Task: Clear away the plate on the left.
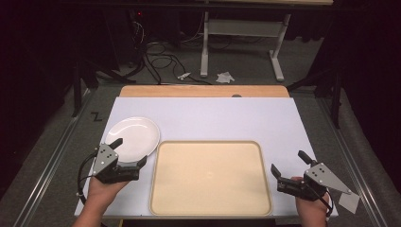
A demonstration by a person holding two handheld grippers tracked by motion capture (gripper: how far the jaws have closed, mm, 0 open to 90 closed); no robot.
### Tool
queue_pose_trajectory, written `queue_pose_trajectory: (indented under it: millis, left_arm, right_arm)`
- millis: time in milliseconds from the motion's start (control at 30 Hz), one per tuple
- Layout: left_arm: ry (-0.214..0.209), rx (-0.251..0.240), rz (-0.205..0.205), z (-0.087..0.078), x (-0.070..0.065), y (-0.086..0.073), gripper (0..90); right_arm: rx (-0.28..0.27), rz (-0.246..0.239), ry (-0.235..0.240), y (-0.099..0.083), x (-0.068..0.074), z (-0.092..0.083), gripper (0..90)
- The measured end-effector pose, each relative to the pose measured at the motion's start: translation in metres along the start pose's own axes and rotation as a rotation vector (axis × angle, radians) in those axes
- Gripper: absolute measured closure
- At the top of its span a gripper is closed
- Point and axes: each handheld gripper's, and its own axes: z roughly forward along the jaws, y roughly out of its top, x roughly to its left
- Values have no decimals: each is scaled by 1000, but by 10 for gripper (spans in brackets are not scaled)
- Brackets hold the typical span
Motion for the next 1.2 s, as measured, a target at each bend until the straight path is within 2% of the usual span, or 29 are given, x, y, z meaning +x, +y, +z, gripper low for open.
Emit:
queue_pose_trajectory:
  millis: [400,600,767,1100,1200]
  left_arm:
    - [32,-4,-45,-5,16,-4,4]
    - [40,-10,-56,-7,20,-5,6]
    - [45,4,-49,-7,22,-6,9]
    - [91,76,13,-2,26,-14,9]
    - [112,106,46,0,27,-16,18]
  right_arm:
    - [-3,-2,-5,-1,1,0,4]
    - [-4,-7,-7,0,2,1,4]
    - [-1,-10,-15,0,2,0,4]
    - [-3,-10,-13,-1,2,1,4]
    - [-1,-11,-17,-1,2,0,4]
